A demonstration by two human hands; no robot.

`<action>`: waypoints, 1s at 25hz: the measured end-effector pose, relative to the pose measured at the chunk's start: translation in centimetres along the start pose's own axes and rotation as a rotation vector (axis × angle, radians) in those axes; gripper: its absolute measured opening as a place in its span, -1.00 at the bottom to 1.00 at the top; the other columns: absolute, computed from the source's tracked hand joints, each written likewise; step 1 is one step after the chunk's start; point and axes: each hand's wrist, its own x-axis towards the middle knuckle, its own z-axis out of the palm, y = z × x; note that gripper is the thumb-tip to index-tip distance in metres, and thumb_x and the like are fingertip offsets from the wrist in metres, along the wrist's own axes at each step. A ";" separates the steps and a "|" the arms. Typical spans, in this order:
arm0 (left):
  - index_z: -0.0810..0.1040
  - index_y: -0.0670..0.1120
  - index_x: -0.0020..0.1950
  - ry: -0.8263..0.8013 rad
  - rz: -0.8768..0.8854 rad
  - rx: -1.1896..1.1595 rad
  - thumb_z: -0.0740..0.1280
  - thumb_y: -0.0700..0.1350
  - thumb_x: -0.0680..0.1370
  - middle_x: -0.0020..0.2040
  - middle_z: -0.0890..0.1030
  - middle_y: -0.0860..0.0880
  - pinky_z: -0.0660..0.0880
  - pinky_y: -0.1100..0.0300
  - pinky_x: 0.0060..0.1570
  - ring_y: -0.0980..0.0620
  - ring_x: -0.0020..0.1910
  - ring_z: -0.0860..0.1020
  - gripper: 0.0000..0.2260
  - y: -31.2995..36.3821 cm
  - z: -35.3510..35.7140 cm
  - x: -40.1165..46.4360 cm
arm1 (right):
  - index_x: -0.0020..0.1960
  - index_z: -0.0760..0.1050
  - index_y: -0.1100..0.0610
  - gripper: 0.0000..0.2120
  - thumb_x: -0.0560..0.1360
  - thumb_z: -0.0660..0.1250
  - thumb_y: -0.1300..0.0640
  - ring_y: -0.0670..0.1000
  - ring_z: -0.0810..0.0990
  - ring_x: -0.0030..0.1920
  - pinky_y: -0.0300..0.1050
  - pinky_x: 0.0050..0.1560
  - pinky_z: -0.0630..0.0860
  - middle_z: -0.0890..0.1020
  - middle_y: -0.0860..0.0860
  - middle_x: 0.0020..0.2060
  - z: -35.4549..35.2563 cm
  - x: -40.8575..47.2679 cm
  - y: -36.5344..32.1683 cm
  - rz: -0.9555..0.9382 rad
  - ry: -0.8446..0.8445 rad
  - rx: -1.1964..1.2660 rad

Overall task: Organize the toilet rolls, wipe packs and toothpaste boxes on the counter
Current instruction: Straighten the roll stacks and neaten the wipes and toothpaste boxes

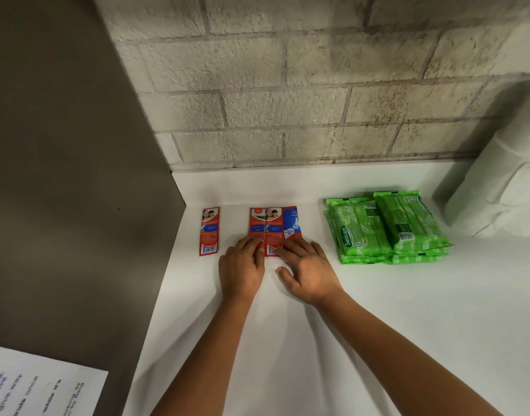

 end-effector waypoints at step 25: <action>0.51 -0.02 0.27 0.026 -0.156 0.140 0.21 -0.04 0.54 0.28 0.54 -0.07 -0.08 -0.26 0.44 -0.15 0.36 0.38 -0.68 -2.7 -1.4 0.3 | 0.29 0.46 0.02 -0.40 0.37 0.03 -0.22 0.12 0.32 0.42 0.16 0.38 0.26 0.49 0.02 0.32 -0.2 -0.1 0.0 0.023 -0.015 0.009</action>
